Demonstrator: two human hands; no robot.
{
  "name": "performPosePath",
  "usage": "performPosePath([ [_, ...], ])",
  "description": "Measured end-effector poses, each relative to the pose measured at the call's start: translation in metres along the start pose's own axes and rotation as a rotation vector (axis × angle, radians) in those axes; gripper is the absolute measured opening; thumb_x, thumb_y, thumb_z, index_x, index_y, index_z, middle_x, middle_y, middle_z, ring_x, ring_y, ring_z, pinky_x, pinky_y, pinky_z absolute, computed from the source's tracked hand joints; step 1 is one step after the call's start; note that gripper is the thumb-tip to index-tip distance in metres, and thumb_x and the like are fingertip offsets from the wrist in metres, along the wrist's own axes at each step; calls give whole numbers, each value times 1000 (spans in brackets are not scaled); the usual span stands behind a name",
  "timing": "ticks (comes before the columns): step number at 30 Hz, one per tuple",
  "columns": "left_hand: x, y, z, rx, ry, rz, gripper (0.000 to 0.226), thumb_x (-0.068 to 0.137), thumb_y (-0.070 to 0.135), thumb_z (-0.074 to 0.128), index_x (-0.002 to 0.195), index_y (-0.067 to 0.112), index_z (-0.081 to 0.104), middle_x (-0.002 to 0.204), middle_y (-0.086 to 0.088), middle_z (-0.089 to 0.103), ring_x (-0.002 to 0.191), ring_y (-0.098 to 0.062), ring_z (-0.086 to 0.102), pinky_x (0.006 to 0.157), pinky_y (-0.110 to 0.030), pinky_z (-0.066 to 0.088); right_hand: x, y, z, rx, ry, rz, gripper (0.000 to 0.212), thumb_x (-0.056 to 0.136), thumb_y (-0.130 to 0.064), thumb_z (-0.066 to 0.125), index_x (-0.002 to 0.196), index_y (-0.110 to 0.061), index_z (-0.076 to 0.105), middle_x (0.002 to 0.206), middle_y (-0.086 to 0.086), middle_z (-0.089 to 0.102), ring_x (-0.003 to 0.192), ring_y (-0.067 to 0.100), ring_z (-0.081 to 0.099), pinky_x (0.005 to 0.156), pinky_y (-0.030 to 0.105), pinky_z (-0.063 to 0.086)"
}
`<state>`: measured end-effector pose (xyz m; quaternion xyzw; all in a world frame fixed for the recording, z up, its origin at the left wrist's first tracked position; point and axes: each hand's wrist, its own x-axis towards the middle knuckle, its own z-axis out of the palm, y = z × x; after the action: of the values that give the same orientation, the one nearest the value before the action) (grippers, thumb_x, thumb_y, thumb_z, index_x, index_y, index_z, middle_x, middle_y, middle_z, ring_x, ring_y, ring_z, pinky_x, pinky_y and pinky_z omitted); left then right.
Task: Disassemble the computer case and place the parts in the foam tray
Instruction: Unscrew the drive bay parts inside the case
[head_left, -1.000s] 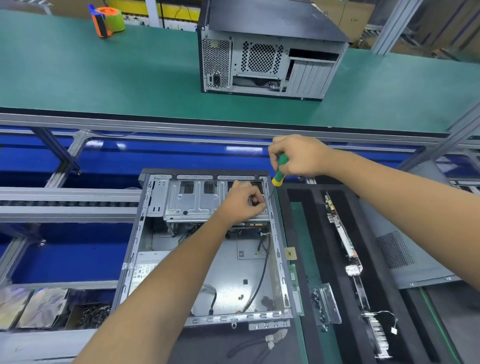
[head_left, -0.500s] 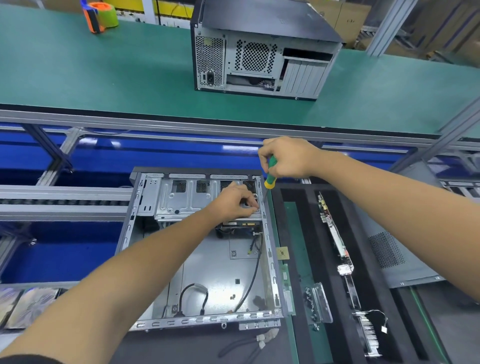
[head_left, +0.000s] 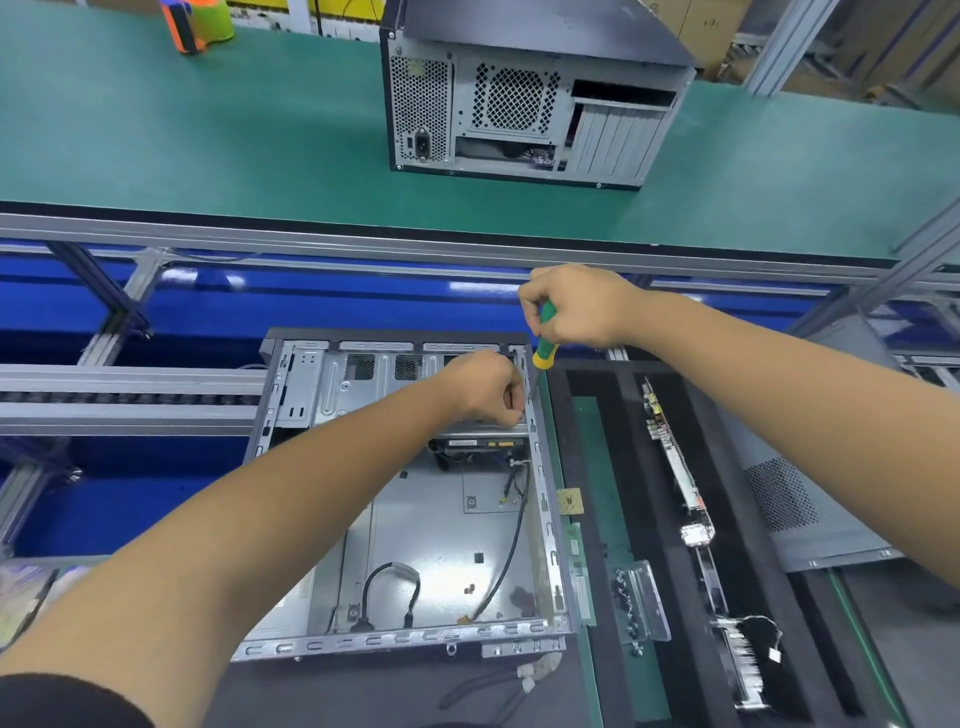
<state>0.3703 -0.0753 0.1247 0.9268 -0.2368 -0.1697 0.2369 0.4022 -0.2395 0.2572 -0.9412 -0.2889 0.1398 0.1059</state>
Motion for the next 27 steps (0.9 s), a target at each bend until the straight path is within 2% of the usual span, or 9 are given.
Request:
performPosePath([
  [3,-2,1,6,78,80,17,5,70,26,69,75,27,70,69,18,67,69,-2,62,60,-22,50,2,-1,1,5,1,-9,18,75,-6,60,71,-24,63,86,-12,58,78,11,56,62,33,43],
  [8,-8,-11,18,31,170,30,8,73,29,75,81,27,75,80,14,72,74,-3,65,71,-27,57,5,0,1,18,-9,1,20,73,-6,60,70,-25,62,85,-12,60,78,8,56,61,30,40],
  [13,-7,-10,12,119,121,69,4,73,30,68,74,34,68,74,18,69,72,-3,63,67,-24,54,3,5,1,50,1,17,19,72,-5,60,70,-23,62,84,-12,62,75,7,56,58,28,35],
  [17,-4,-11,2,153,40,102,8,80,28,69,85,31,75,80,19,71,74,-2,64,68,-22,49,2,7,1,59,0,18,19,74,-4,60,70,-23,62,85,-9,64,76,7,57,59,27,35],
  [21,3,-12,-11,194,-79,171,9,91,31,71,96,25,75,92,12,75,83,-7,69,73,-27,55,4,5,1,50,2,9,19,73,-4,60,70,-22,62,86,-8,64,78,12,58,59,29,36],
  [27,5,-7,-6,262,-31,159,6,86,29,69,89,27,74,76,15,68,75,-7,62,64,-25,47,6,3,2,39,2,-10,18,72,-5,58,70,-23,61,83,-10,62,72,6,55,57,28,34],
])
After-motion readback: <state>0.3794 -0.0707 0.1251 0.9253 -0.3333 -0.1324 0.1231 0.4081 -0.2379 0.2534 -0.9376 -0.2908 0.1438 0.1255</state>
